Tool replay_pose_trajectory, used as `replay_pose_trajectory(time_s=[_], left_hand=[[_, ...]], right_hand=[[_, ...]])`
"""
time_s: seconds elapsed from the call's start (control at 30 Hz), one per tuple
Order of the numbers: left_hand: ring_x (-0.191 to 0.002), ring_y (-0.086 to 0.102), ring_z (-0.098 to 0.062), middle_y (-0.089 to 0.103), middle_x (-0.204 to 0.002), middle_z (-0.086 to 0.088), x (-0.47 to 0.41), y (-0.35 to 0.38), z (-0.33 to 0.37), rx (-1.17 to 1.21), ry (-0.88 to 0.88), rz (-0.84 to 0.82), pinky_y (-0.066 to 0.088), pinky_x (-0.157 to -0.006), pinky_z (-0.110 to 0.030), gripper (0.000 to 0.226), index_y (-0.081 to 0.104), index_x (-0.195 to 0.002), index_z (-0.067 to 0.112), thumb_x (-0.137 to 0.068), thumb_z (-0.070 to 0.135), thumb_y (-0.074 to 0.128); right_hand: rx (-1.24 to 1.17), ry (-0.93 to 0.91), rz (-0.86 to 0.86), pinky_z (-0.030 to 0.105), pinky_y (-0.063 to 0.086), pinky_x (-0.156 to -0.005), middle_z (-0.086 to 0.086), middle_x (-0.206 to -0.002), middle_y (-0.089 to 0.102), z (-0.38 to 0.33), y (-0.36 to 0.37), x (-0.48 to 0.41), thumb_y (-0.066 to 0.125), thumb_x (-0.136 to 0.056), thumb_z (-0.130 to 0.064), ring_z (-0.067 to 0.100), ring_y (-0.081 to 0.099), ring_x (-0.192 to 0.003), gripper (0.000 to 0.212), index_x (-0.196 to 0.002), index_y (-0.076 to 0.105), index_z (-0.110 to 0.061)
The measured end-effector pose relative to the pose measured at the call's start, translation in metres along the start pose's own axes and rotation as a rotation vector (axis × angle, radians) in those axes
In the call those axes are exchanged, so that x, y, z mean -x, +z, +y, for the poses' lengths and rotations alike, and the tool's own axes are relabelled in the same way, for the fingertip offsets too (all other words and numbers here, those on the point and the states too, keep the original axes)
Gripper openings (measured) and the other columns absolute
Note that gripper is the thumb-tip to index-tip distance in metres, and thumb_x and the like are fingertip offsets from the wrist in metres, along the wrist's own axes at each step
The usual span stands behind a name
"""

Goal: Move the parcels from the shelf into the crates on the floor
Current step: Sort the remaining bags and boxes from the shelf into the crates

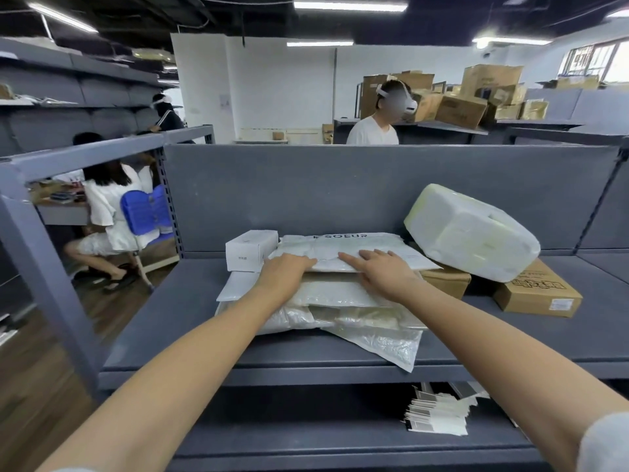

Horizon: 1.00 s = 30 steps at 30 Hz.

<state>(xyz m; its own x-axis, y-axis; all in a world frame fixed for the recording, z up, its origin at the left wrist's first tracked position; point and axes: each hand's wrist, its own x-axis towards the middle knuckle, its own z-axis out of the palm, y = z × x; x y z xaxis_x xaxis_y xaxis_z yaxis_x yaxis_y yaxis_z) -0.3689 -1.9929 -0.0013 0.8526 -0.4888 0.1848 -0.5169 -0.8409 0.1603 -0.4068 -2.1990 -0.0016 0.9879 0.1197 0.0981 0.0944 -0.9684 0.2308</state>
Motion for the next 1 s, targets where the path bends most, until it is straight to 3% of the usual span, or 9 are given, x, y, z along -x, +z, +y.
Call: replay_pose_trajectory(time_s=[0.1, 0.27, 0.43, 0.5, 0.6, 0.7, 0.8, 0.93, 1.0], left_hand=[[-0.129, 0.043, -0.028, 0.049, -0.141, -0.007, -0.002, -0.017, 0.01, 0.061, 0.014, 0.105, 0.034, -0.105, -0.039, 0.049, 0.052, -0.135, 0.022, -0.093, 0.001, 0.037], [-0.124, 0.048, -0.028, 0.058, -0.128, -0.007, -0.013, -0.054, 0.023, 0.097, 0.088, 0.26, 0.03, -0.109, -0.043, 0.047, 0.06, -0.123, 0.012, -0.087, -0.011, 0.042], [-0.135, 0.041, -0.027, 0.06, -0.129, -0.01, -0.016, -0.086, 0.034, 0.029, 0.249, 0.619, -0.004, -0.117, -0.049, 0.044, 0.061, -0.124, 0.01, -0.089, -0.012, 0.048], [-0.139, 0.032, -0.033, 0.05, -0.139, -0.015, -0.015, -0.095, 0.036, -0.066, 0.282, 0.747, -0.011, -0.112, -0.052, 0.044, 0.055, -0.131, 0.011, -0.089, -0.003, 0.056], [-0.144, 0.002, -0.042, 0.01, -0.156, -0.021, -0.005, -0.106, 0.038, -0.102, 0.19, 0.855, -0.013, -0.109, -0.052, 0.071, 0.024, -0.149, 0.021, -0.088, 0.012, 0.061], [-0.14, -0.016, -0.047, -0.016, -0.155, -0.022, 0.01, -0.103, 0.041, 0.033, 0.017, 0.76, -0.008, -0.111, -0.061, 0.087, -0.005, -0.147, 0.031, -0.09, 0.027, 0.061], [-0.141, -0.014, -0.045, -0.026, -0.153, -0.019, 0.023, -0.089, 0.045, 0.344, -0.082, 0.599, 0.007, -0.11, -0.068, 0.089, -0.009, -0.143, 0.047, -0.088, 0.042, 0.061], [-0.146, 0.004, -0.028, -0.009, -0.159, 0.0, 0.042, -0.071, 0.052, 0.835, -0.02, 0.403, 0.028, -0.111, -0.039, 0.09, -0.012, -0.141, 0.053, -0.087, 0.045, 0.06], [-0.146, 0.011, -0.02, 0.0, -0.157, 0.015, 0.05, -0.068, 0.059, 0.946, 0.041, 0.368, 0.03, -0.109, -0.03, 0.091, -0.012, -0.144, 0.048, -0.089, 0.039, 0.06]], right_hand=[[-0.056, 0.012, 0.095, 0.042, 0.034, -0.105, 0.006, -0.145, 0.04, 0.004, -0.01, -0.002, 0.031, -0.097, -0.007, 0.029, 0.042, -0.128, 0.06, -0.148, 0.017, -0.035], [-0.084, 0.048, 0.309, 0.032, 0.044, -0.074, -0.004, -0.136, 0.051, 0.014, -0.041, 0.008, 0.039, -0.09, -0.001, 0.026, 0.058, -0.11, 0.064, -0.141, 0.032, -0.039], [-0.143, 0.111, 0.465, 0.033, 0.043, -0.065, -0.002, -0.125, 0.061, 0.021, -0.073, 0.024, 0.039, -0.09, -0.005, 0.026, 0.061, -0.103, 0.056, -0.135, 0.041, -0.038], [-0.195, 0.118, 0.547, 0.032, 0.037, -0.061, 0.002, -0.115, 0.065, 0.026, -0.089, 0.032, 0.041, -0.091, -0.008, 0.028, 0.061, -0.098, 0.051, -0.133, 0.045, -0.037], [-0.277, 0.211, 0.649, 0.035, 0.039, -0.063, 0.005, -0.105, 0.067, 0.035, -0.119, 0.046, 0.039, -0.095, -0.013, 0.032, 0.06, -0.094, 0.044, -0.131, 0.048, -0.036], [-0.433, 0.3, 0.686, 0.038, 0.042, -0.067, 0.008, -0.099, 0.067, 0.048, -0.143, 0.059, 0.035, -0.094, -0.01, 0.036, 0.059, -0.095, 0.043, -0.126, 0.052, -0.034], [-0.654, 0.329, 0.662, 0.04, 0.046, -0.077, 0.005, -0.109, 0.065, 0.065, -0.154, 0.074, 0.035, -0.093, -0.012, 0.032, 0.056, -0.104, 0.046, -0.128, 0.049, -0.039], [-0.997, 0.323, 0.678, 0.043, 0.047, -0.095, -0.002, -0.123, 0.061, 0.073, -0.153, 0.106, 0.041, -0.095, -0.014, 0.022, 0.055, -0.113, 0.041, -0.131, 0.052, -0.031], [-1.125, 0.308, 0.658, 0.039, 0.046, -0.095, -0.003, -0.115, 0.062, 0.072, -0.153, 0.122, 0.044, -0.097, -0.013, 0.019, 0.058, -0.106, 0.032, -0.125, 0.056, -0.024]])
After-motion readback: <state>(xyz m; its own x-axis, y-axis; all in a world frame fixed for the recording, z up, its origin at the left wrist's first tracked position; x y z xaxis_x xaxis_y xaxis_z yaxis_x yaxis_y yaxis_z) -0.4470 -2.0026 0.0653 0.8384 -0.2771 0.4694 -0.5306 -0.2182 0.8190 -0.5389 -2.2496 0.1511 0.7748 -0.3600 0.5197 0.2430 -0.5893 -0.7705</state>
